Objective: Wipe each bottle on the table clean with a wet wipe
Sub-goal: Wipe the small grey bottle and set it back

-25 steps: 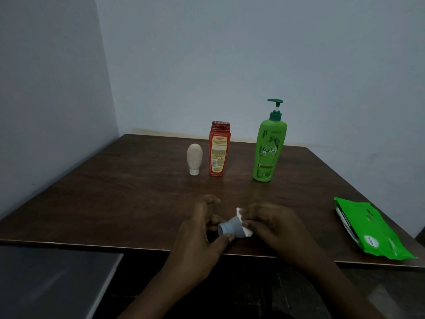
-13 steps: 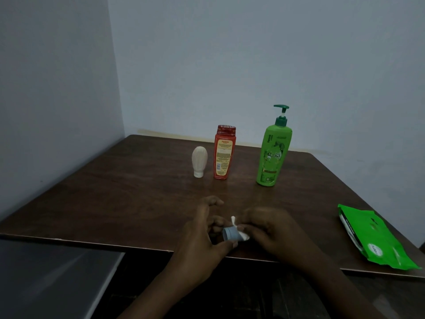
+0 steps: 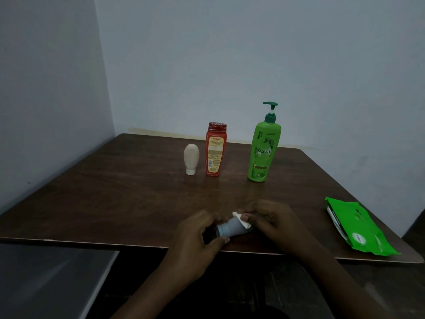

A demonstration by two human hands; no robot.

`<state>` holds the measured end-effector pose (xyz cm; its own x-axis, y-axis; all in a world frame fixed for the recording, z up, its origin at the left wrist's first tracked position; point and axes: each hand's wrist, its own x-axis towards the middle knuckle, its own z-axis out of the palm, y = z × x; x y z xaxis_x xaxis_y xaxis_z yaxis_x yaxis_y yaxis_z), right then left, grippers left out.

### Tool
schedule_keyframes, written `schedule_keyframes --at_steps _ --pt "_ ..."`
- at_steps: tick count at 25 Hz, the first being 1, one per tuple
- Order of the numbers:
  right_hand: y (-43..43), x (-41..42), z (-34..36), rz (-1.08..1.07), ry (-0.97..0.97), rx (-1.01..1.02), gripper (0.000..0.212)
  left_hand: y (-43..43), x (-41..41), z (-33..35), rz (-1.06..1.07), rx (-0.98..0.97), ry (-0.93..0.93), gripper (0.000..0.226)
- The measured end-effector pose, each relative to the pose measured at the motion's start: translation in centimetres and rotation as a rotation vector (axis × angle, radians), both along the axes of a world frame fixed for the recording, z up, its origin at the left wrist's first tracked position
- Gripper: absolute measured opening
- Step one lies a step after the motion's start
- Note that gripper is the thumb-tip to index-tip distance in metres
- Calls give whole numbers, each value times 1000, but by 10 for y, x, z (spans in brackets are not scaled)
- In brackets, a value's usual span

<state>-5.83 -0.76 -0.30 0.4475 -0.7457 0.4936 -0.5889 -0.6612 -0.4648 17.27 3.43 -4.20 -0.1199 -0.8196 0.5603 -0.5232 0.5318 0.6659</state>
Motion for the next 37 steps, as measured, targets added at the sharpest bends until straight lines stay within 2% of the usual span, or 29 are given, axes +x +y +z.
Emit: schedule_keyframes --at_steps 3,10,17,19,23,25,27,31,32,33,35,36,37 --pt "0 -3 -5 -5 -18 18 20 -2 1 -2 -14 -26 -11 30" --pt "3 -13 -9 -76 -92 74 29 -10 0 -8 18 -109 -97 27" --pt "5 -4 -16 -317 -153 122 12 -7 -4 1 18 3 -38 17" --pt "8 4 -16 -409 -323 181 13 -2 -5 -1 29 46 80 16" --pt "22 31 -2 -373 -972 421 12 8 -23 9 76 141 408 19" --pt "31 43 3 -376 -1054 400 11 12 -34 13 57 190 529 20" --pt "45 49 7 -354 -993 381 11 14 -41 18 59 210 609 19" --pt "68 34 20 -131 -581 502 17 20 -40 26 13 292 826 19" --pt "68 27 25 -172 -537 403 16 22 -41 27 6 311 857 21" --pt "63 18 30 -276 -495 195 13 23 -41 29 6 318 860 23" --pt "56 7 44 -472 -286 -306 10 28 -45 33 8 300 837 32" --pt "52 8 47 -492 -166 -450 15 30 -48 35 4 283 834 38" --pt "50 11 48 -474 -89 -500 18 33 -50 39 -5 266 840 43"
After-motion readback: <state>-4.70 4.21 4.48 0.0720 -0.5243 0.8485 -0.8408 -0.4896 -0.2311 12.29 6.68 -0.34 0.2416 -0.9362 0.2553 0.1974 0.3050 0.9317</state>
